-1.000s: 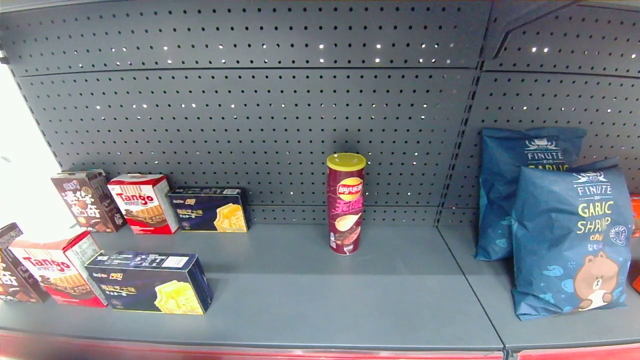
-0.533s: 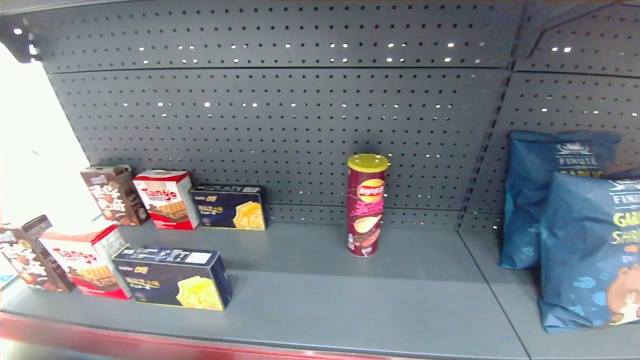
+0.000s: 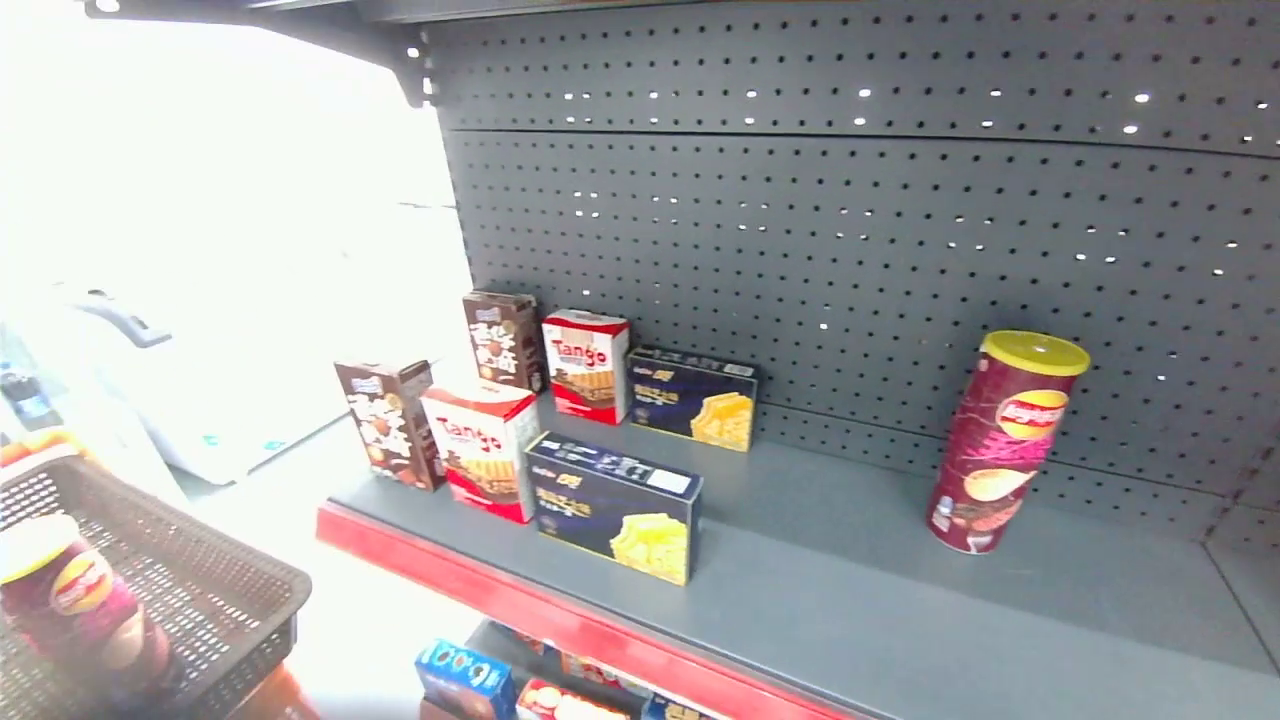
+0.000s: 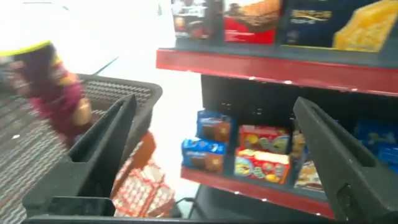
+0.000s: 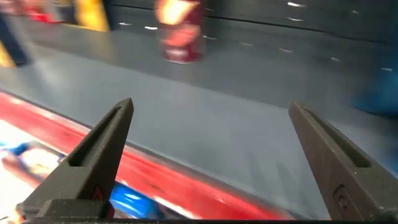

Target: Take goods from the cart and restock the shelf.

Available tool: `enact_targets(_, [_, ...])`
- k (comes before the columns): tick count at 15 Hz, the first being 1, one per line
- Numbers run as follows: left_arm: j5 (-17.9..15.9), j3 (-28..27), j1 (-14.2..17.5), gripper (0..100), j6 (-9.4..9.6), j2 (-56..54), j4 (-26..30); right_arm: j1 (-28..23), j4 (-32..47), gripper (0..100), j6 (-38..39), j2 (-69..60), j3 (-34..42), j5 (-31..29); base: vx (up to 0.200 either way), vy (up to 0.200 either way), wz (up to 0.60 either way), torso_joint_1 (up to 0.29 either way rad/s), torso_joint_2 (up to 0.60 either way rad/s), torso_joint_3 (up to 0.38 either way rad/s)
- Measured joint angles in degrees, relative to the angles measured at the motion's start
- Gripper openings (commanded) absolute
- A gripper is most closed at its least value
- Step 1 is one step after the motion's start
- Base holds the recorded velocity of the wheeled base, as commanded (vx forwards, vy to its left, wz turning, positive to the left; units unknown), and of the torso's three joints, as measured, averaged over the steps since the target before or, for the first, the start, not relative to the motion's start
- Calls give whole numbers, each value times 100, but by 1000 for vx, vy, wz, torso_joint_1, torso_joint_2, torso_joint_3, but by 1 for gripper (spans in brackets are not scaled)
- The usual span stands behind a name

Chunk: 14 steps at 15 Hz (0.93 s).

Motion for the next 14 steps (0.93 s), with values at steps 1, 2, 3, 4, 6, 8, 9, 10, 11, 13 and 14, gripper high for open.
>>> enact_targets(1, [-9,0,0,100,15,0,-2,0,5,100,-2,0,0,0,0,0,600,7,2,-2])
enact_targets(2, [-15,0,0,100,22,0,0,0,0,100,-2,0,0,0,0,0,600,2,-2,7])
enact_targets(3, [-17,0,0,100,22,0,0,0,2,100,0,0,0,0,0,0,600,7,-2,2])
enact_targets(4, [-12,0,2,100,24,0,-2,0,-2,100,-2,0,0,0,0,0,600,2,2,7])
enact_targets(6, [-1,0,0,100,13,0,-2,0,2,100,-2,0,0,0,0,0,600,0,2,2])
enact_targets(8, [-6,0,2,100,11,0,-5,0,5,100,-5,0,0,0,0,0,300,1,1,1])
enact_targets(9, [-9,0,2,100,11,0,-2,0,2,100,-5,0,0,0,0,0,0,0,0,0])
enact_targets(10, [-6,0,2,100,13,0,-2,0,6,100,-6,0,0,0,0,0,0,0,0,0])
enact_targets(11, [-11,0,-4,100,15,0,2,-2,2,100,-9,0,0,-2,0,0,0,0,0,0])
enact_targets(13, [-20,0,5,100,22,0,-2,5,6,100,-11,0,0,-2,0,0,0,0,0,0])
enact_targets(14, [13,0,2,100,20,0,-2,2,2,100,-9,0,0,-7,0,0,0,0,0,0])
